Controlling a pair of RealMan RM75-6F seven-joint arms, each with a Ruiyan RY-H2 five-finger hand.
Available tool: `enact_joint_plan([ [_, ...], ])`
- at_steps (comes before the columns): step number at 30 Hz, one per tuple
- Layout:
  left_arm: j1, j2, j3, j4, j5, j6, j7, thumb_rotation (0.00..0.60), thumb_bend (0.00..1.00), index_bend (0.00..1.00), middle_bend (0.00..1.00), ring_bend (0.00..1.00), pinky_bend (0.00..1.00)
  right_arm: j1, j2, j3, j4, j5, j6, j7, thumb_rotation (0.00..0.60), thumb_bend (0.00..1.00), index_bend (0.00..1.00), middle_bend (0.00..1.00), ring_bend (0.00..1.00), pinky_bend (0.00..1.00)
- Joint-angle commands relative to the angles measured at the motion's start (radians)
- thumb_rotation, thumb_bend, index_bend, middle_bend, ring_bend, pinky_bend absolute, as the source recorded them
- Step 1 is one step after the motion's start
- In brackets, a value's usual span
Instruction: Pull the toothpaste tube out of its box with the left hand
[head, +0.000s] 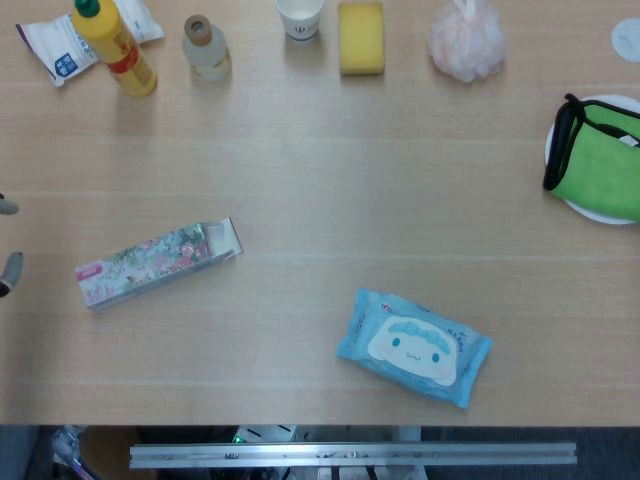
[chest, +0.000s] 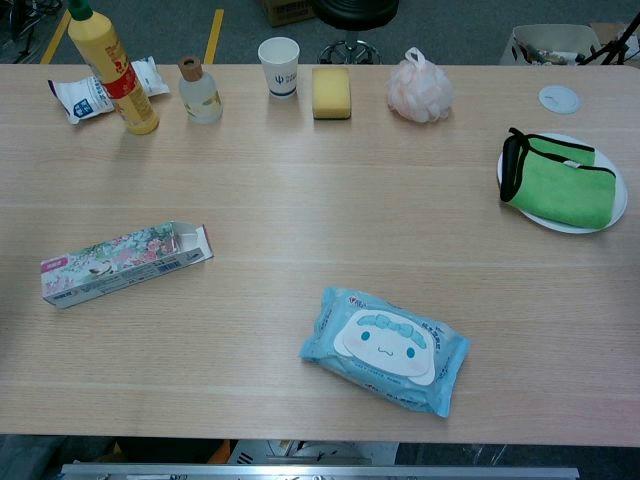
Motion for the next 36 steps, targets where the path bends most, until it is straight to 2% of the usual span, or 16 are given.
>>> enact_joint_plan([
  [1, 0.0, -0.002, 0.001, 0.003, 0.0, -0.002, -0.002, 0.6, 0.29, 0.33, 0.28, 0.31, 0.49, 0.0, 0.0, -0.001, 0.0, 0.0, 0.001, -0.001, 0.6, 0.27, 0.39, 0.37, 0.25, 0.43],
  [27, -0.015, -0.01, 0.006, -0.033, 0.008, -0.017, 0.046, 0.6, 0.29, 0.33, 0.28, 0.31, 0.49, -0.006, 0.009, 0.01, 0.026, -0.01, 0.036, 0.071, 0.6, 0.27, 0.39, 0.37, 0.25, 0.43],
  [32, -0.035, 0.012, 0.046, -0.053, 0.052, -0.069, 0.04, 0.6, 0.29, 0.23, 0.26, 0.3, 0.44, -0.01, 0.004, 0.015, 0.037, -0.024, 0.063, 0.092, 0.6, 0.27, 0.39, 0.37, 0.25, 0.42],
  [36, -0.045, 0.009, 0.06, -0.062, 0.064, -0.094, 0.043, 0.6, 0.28, 0.21, 0.25, 0.29, 0.41, -0.01, 0.006, 0.021, 0.042, -0.029, 0.074, 0.109, 0.6, 0.25, 0.39, 0.37, 0.25, 0.39],
])
